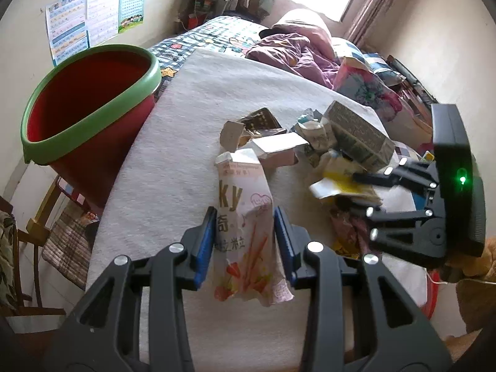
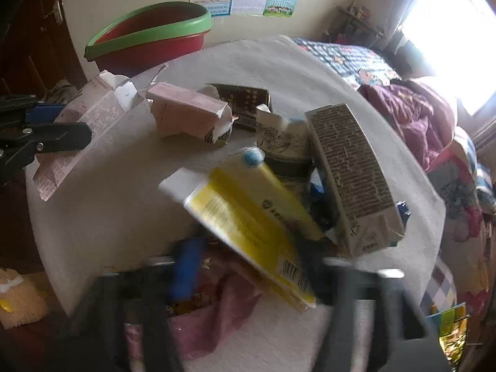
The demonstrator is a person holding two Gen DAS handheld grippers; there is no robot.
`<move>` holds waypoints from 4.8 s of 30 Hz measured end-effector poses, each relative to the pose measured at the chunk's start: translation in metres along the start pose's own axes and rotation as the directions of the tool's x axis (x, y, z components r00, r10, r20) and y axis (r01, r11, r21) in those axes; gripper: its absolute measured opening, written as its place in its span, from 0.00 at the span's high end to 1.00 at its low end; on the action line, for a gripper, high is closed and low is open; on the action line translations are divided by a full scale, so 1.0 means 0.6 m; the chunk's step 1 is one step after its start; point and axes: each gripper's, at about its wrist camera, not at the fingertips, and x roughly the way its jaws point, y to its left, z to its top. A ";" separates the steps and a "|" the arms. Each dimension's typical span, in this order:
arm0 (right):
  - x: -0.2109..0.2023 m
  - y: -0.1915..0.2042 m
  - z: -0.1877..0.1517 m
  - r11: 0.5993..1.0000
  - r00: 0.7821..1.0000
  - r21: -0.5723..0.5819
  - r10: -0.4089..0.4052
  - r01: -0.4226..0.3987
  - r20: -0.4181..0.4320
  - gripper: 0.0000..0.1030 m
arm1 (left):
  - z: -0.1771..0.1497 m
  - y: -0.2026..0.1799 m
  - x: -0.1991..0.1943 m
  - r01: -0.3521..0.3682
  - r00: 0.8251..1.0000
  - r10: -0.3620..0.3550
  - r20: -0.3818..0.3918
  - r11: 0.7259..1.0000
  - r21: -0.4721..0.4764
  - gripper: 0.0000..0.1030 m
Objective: Collect trash
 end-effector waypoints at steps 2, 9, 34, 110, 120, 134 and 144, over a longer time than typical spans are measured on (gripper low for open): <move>-0.011 -0.005 0.000 1.000 1.000 0.014 0.010 -0.011 0.027 0.77 | 0.002 -0.001 -0.002 0.003 1.000 -0.003 0.004 1.000 0.003 0.65; -0.088 -0.035 0.019 0.993 0.985 0.102 0.043 -0.061 0.170 0.93 | 0.009 -0.006 -0.011 0.018 0.999 -0.019 0.027 0.999 0.027 0.65; -0.094 -0.069 0.039 0.926 0.953 0.285 0.179 -0.246 0.243 0.94 | 0.028 0.032 -0.029 -0.009 0.996 0.011 0.086 1.000 -0.024 0.65; -0.067 0.047 0.339 0.873 0.875 0.289 0.257 -0.393 0.411 0.91 | 0.172 0.283 -0.028 -0.040 0.984 0.054 0.168 0.996 -0.081 0.65; -0.056 0.065 0.377 0.880 0.872 0.271 0.259 -0.391 0.416 0.91 | 0.180 0.309 -0.010 -0.043 0.988 0.055 0.146 0.995 -0.086 0.65; -0.030 0.080 0.401 0.879 0.876 0.266 0.275 -0.397 0.396 0.91 | 0.208 0.335 0.011 -0.054 0.988 0.068 0.142 0.994 -0.099 0.65; -0.030 0.053 0.393 0.887 0.893 0.291 0.234 -0.358 0.385 0.55 | 0.205 0.341 0.011 -0.061 0.986 0.078 0.146 0.991 -0.116 0.65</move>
